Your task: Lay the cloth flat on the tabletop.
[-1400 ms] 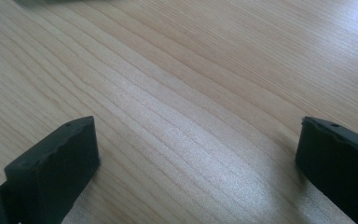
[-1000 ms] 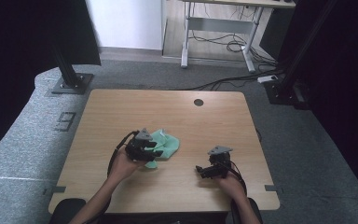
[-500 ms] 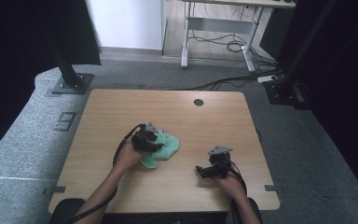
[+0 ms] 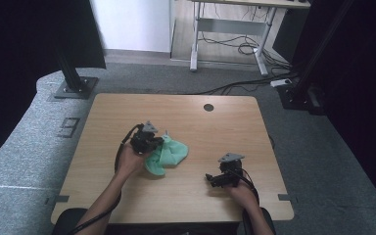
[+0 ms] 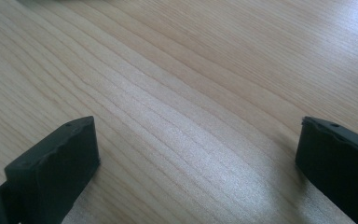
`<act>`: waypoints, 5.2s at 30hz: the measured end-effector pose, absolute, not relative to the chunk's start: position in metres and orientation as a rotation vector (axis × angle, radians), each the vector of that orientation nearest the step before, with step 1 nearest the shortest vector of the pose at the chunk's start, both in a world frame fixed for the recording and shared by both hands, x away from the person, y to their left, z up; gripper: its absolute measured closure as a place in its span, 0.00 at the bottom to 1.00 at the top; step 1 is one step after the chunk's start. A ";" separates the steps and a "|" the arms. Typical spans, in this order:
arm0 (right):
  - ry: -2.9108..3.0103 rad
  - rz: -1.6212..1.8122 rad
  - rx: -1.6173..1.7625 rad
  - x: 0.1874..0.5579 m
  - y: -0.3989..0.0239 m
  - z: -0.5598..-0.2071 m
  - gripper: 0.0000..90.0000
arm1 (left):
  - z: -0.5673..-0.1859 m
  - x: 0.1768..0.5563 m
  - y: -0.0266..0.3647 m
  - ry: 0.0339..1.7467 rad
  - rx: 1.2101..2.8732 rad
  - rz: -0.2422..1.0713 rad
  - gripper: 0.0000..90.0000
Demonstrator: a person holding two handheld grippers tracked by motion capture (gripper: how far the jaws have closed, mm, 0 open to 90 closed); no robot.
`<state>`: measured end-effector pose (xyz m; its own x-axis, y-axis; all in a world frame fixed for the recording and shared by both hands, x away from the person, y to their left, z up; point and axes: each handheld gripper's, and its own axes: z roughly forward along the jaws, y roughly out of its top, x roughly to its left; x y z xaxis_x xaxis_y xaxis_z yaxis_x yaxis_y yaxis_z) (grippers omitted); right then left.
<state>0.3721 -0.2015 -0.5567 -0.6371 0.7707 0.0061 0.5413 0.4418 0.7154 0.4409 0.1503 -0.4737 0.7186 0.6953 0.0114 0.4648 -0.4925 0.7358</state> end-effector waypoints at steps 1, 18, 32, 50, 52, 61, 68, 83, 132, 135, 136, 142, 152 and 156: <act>2.377 1.003 1.122 0.372 -0.202 -0.557 0.00 | -0.471 0.442 0.157 0.896 2.162 0.408 0.92; 2.378 1.005 1.122 0.372 -0.201 -0.557 0.00 | -0.522 0.445 0.221 1.152 2.126 0.412 0.59; 2.394 1.002 1.108 0.374 -0.202 -0.556 0.00 | -0.526 0.400 0.206 1.097 2.150 0.422 0.20; 2.505 1.126 0.957 0.395 -0.153 -0.529 0.21 | -0.548 0.401 0.207 1.151 2.155 0.437 0.09; 2.526 1.133 0.922 0.400 -0.142 -0.527 0.25 | -0.548 0.400 0.207 1.153 2.154 0.438 0.09; 2.575 1.156 0.790 0.419 -0.105 -0.523 0.34 | -0.548 0.400 0.207 1.153 2.154 0.438 0.09; 2.614 1.109 0.724 0.431 -0.083 -0.531 0.34 | -0.548 0.400 0.207 1.154 2.154 0.438 0.09; 2.608 1.131 0.655 0.418 -0.085 -0.479 0.91 | -0.547 0.399 0.205 1.109 2.165 0.426 0.13; 2.523 0.828 0.915 0.488 -0.088 -0.463 0.56 | -0.542 0.401 0.197 1.148 2.215 0.484 0.08; 2.528 0.841 0.982 0.490 -0.100 -0.486 0.50 | -0.539 0.399 0.197 1.128 2.222 0.515 0.08; 2.533 0.859 0.992 0.486 -0.104 -0.489 0.48 | -0.537 0.399 0.197 1.123 2.213 0.514 0.08; 2.557 0.913 0.933 0.457 -0.122 -0.485 0.46 | -0.539 0.399 0.194 1.123 2.221 0.512 0.07; 2.660 0.853 0.882 0.440 -0.113 -0.527 0.81 | -0.547 0.399 0.201 1.178 2.168 0.431 0.06; 2.604 0.836 0.931 0.440 -0.124 -0.518 0.88 | -0.546 0.398 0.199 1.188 2.166 0.434 0.07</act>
<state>0.4398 -0.1243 -0.5177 -0.7639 0.6440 -0.0421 0.4992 0.6310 0.5938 0.3976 0.1990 -0.5461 0.5408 0.8411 -0.0106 0.6367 -0.4011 0.6586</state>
